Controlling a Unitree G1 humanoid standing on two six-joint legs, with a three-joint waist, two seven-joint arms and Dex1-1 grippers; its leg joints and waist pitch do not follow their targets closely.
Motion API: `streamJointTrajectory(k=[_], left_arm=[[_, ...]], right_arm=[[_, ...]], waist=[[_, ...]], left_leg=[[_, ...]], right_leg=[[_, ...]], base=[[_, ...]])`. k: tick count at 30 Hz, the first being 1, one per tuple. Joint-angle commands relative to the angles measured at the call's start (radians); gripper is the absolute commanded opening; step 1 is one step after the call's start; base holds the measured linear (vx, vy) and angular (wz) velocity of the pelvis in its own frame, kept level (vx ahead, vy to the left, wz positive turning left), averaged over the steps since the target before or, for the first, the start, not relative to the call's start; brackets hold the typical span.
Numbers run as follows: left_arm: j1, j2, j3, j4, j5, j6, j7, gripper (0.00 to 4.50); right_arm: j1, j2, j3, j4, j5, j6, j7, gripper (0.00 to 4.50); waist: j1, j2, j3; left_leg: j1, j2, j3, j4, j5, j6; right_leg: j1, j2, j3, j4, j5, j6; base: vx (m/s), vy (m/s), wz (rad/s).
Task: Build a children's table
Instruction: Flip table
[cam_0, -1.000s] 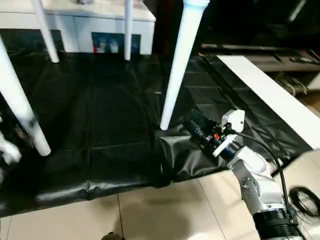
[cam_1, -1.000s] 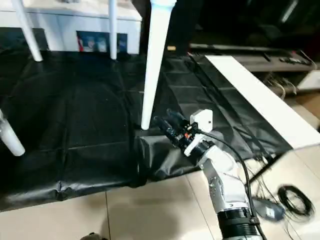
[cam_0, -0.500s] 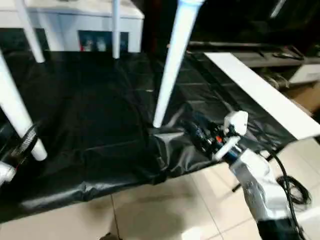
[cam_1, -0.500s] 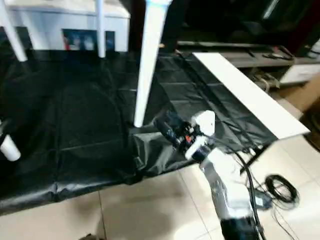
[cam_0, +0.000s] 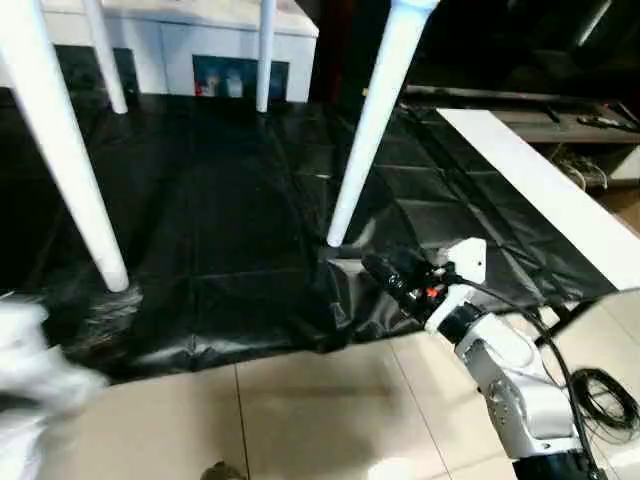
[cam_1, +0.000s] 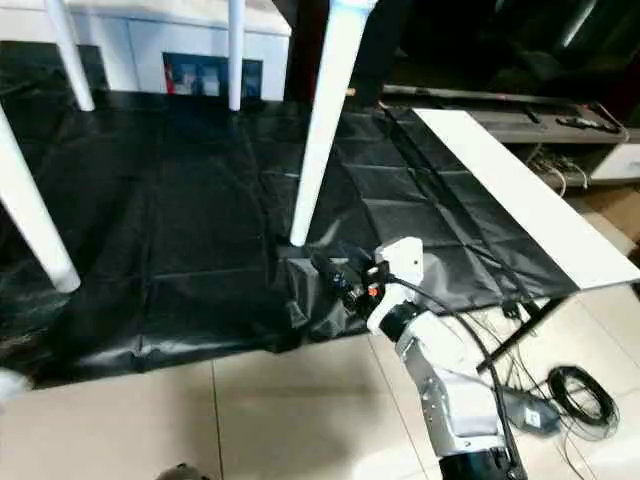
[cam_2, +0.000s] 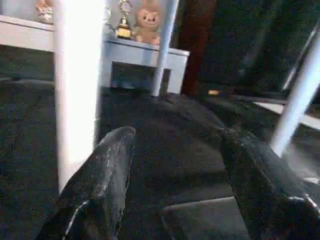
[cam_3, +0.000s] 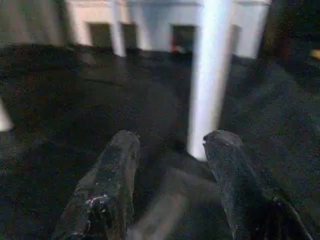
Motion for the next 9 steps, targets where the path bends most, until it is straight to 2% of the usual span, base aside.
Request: streamJointTrajectory(k=[1, 2, 3, 4, 5, 6, 7, 8, 9], left_arm=[[-0.077, -0.036, -0.058, 0.101, 0.134, -0.027, 0.083, 3.11], [-0.095, -0.042, -0.072, 0.132, 0.166, -0.060, 0.094, 3.11], [-0.100, -0.043, -0.076, 0.139, 0.174, -0.068, 0.096, 3.11], [-0.110, -0.044, -0.087, 0.154, 0.190, -0.084, 0.100, 3.11], [-0.115, -0.047, -0.096, 0.156, 0.193, -0.080, 0.106, 3.11], [-0.116, -0.046, -0.107, 0.149, 0.195, -0.068, 0.120, 3.11], [-0.116, -0.049, -0.113, 0.145, 0.198, -0.062, 0.137, 3.11], [-0.116, -0.050, -0.123, 0.143, 0.206, -0.058, 0.156, 3.11], [-0.114, -0.045, -0.133, 0.144, 0.214, -0.058, 0.163, 3.11]], right_arm=[[-0.009, 0.014, -0.014, -0.004, -0.044, -0.006, -0.073, 2.35], [-0.014, 0.022, -0.018, -0.003, -0.058, -0.021, -0.100, 2.35], [-0.015, 0.024, -0.019, -0.003, -0.063, -0.025, -0.109, 2.35], [-0.018, 0.028, -0.022, -0.003, -0.074, -0.033, -0.128, 2.35], [-0.026, 0.030, -0.030, -0.003, -0.083, -0.040, -0.148, 2.35], [-0.031, 0.030, -0.035, -0.005, -0.090, -0.042, -0.165, 2.35], [-0.037, 0.035, -0.045, -0.006, -0.094, -0.054, -0.183, 2.35], [-0.045, 0.040, -0.060, -0.007, -0.105, -0.075, -0.212, 2.35], [-0.048, 0.044, -0.068, -0.008, -0.121, -0.090, -0.238, 2.35]], waist=[[-0.015, 0.023, -0.032], [-0.018, 0.018, -0.034], [-0.026, 0.024, -0.035], [-0.030, 0.019, -0.038], [-0.037, 0.024, -0.041], [-0.037, 0.024, -0.041], [-0.042, 0.035, -0.042], [-0.049, 0.025, -0.041], [-0.051, 0.030, -0.041]], left_leg=[[0.021, 0.042, -0.022, -0.109, -0.450, -0.075], [0.018, 0.042, -0.021, -0.110, -0.423, -0.070], [0.010, 0.043, -0.024, -0.115, -0.402, -0.073], [0.005, 0.045, -0.027, -0.117, -0.393, -0.073], [-0.009, 0.044, -0.030, -0.122, -0.376, -0.077], [-0.009, 0.044, -0.030, -0.122, -0.376, -0.077], [-0.005, 0.044, -0.030, -0.121, -0.400, -0.081], [-0.001, 0.044, -0.028, -0.117, -0.423, -0.078], [0.003, 0.044, -0.028, -0.115, -0.432, -0.076]], right_leg=[[-0.005, -0.071, 0.038, -0.126, -0.552, 0.016], [-0.003, -0.071, 0.038, -0.129, -0.535, 0.019], [0.003, -0.069, 0.034, -0.126, -0.499, 0.013], [0.010, -0.068, 0.031, -0.120, -0.475, 0.011], [0.019, -0.064, 0.027, -0.108, -0.400, 0.000], [0.019, -0.064, 0.027, -0.108, -0.400, 0.000], [0.013, -0.062, 0.027, -0.105, -0.386, -0.014], [0.006, -0.062, 0.027, -0.109, -0.384, -0.026], [0.003, -0.061, 0.029, -0.109, -0.382, -0.033]], base=[[0.000, 0.000, 0.00], [0.000, 0.000, 0.00], [0.000, 0.000, 0.00], [-0.013, 0.009, -0.18], [-0.013, 0.009, -0.18], [-0.021, 0.021, -0.21], [0.000, 0.000, 0.00], [0.000, 0.000, 0.00], [0.000, 0.000, 0.00]])
